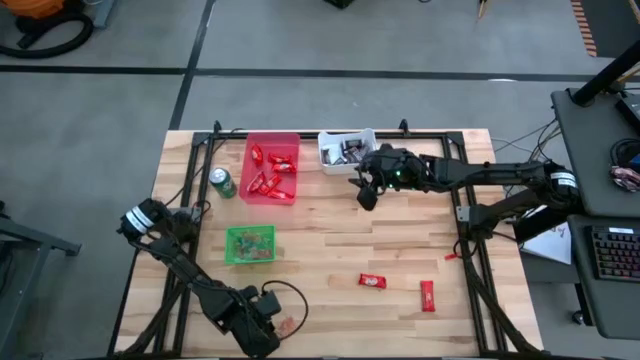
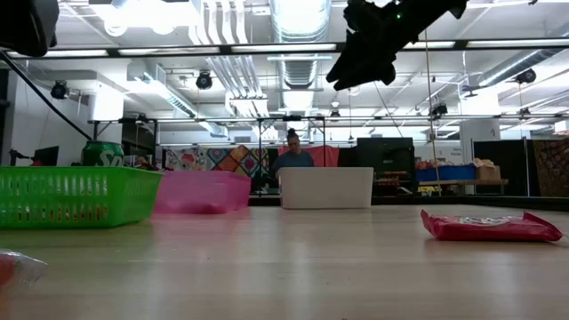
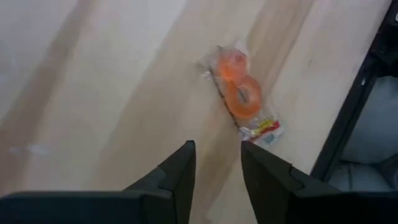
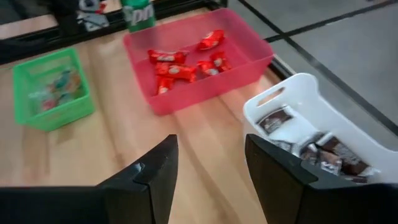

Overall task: Organize candy in baskets
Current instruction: Put the orange gummy into the green bin, then put the red chocolate into the pink bin

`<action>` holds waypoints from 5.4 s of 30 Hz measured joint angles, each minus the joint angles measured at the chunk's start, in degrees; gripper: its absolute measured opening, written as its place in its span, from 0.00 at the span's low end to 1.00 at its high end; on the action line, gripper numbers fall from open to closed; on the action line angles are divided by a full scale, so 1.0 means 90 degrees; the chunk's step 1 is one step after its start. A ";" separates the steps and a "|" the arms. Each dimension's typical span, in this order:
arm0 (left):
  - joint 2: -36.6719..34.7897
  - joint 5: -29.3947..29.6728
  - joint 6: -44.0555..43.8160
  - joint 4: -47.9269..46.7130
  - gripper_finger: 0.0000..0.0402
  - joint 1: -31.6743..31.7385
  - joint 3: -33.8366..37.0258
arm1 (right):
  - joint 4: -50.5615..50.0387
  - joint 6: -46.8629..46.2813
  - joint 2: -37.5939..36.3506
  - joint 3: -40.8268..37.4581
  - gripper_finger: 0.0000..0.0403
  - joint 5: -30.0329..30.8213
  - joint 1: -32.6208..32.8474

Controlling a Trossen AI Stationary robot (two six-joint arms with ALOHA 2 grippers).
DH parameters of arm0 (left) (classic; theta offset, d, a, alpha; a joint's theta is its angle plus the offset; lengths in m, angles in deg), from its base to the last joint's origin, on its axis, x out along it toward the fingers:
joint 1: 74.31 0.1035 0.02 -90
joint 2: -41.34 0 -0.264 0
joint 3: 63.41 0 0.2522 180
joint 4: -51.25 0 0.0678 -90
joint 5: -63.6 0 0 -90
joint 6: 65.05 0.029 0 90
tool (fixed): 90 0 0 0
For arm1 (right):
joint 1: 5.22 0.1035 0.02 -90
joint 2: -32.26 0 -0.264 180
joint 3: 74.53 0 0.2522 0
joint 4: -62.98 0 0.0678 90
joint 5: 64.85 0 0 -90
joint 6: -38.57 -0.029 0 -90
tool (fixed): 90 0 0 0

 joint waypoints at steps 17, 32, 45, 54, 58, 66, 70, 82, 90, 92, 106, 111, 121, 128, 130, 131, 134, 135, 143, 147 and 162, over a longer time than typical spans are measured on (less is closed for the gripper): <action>0.1009 0.0069 0.0076 -0.0444 0.41 -0.0088 -0.1139 | -0.0683 -0.0249 -0.0002 0.0000 0.44 0.0005 0.0695; 0.1597 0.0870 0.0407 -0.1783 0.41 -0.0097 -0.2058 | -0.0799 -0.0538 -0.0002 0.0000 0.44 0.0030 0.0947; 0.1655 0.1729 0.0196 -0.3367 0.41 -0.0278 -0.3009 | -0.0836 -0.0843 0.0007 0.0000 0.44 0.0054 0.1127; 0.2078 0.2441 0.0499 -0.3099 0.48 -0.0307 -0.2997 | -0.0871 -0.0976 0.0010 -0.0007 0.44 0.0056 0.1262; 0.2082 0.2853 0.0502 -0.3095 0.55 -0.0353 -0.2984 | -0.0931 -0.1031 0.0010 -0.0010 0.44 0.0064 0.1271; 0.2082 0.3190 0.0502 -0.2643 0.59 -0.0367 -0.2661 | -0.0924 -0.1035 0.0012 -0.0029 0.44 0.0061 0.1272; 0.2082 0.3297 0.0500 -0.2153 0.59 -0.0382 -0.2391 | -0.0923 -0.1037 0.0015 -0.0076 0.44 0.0061 0.1272; 0.2082 0.3461 0.0237 -0.1209 0.47 -0.0527 -0.1860 | -0.0921 -0.1088 0.0015 -0.0163 0.44 0.0061 0.1272; 0.2063 0.3461 0.0235 -0.1218 0.24 -0.0549 -0.1853 | -0.0916 -0.1088 0.0015 -0.0170 0.44 0.0061 0.1272; 0.1985 0.3500 0.0237 -0.1274 0.18 -0.0554 -0.1853 | -0.0916 -0.1086 0.0015 -0.0170 0.44 0.0061 0.1272; 0.0044 0.3495 -0.0182 -0.4816 0.01 -0.0322 -0.1898 | -0.0918 -0.1103 0.0012 -0.0170 0.44 0.0056 0.1272; -0.0777 0.3187 -0.1122 -0.5656 0.01 0.0164 -0.1408 | -0.0919 -0.1184 0.0008 -0.0170 0.44 0.0056 0.1297; -0.1739 0.2314 -0.1392 -0.4517 0.02 0.1113 0.0567 | -0.0923 -0.1331 0.0005 -0.0177 0.44 0.0056 0.1298; -0.1794 0.2164 -0.1269 -0.4473 0.07 0.1173 0.0816 | -0.0933 -0.1466 0.0005 -0.0177 0.44 0.0050 0.1299; -0.1799 0.2161 -0.1191 -0.4493 0.11 0.1173 0.0807 | -0.0930 -0.1495 0.0002 -0.0177 0.44 0.0049 0.1299; -0.1799 0.2161 -0.1132 -0.4491 0.13 0.1173 0.0800 | -0.0932 -0.1503 0.0002 -0.0177 0.44 0.0049 0.1299; -0.1801 0.2161 -0.0973 -0.4522 0.21 0.1173 0.0780 | -0.0931 -0.1531 0.0002 -0.0177 0.44 0.0029 0.1299; -0.1810 0.2159 -0.0919 -0.4518 0.23 0.1173 0.0768 | -0.0931 -0.1538 0.0002 -0.0177 0.44 -0.0005 0.1299; -0.2016 0.2360 -0.0080 -0.4611 0.36 0.1173 0.0264 | -0.1049 -0.1818 -0.0005 -0.0100 0.44 -0.1101 0.1368; -0.2035 0.2529 0.0906 -0.4697 0.36 0.1180 -0.0281 | -0.1372 -0.2149 -0.0002 -0.0100 0.44 -0.1308 0.1623; -0.2035 0.3544 0.5542 -0.2151 0.19 0.1203 -0.0883 | -0.0655 -0.0936 -0.0022 -0.1085 0.44 -0.0564 0.3407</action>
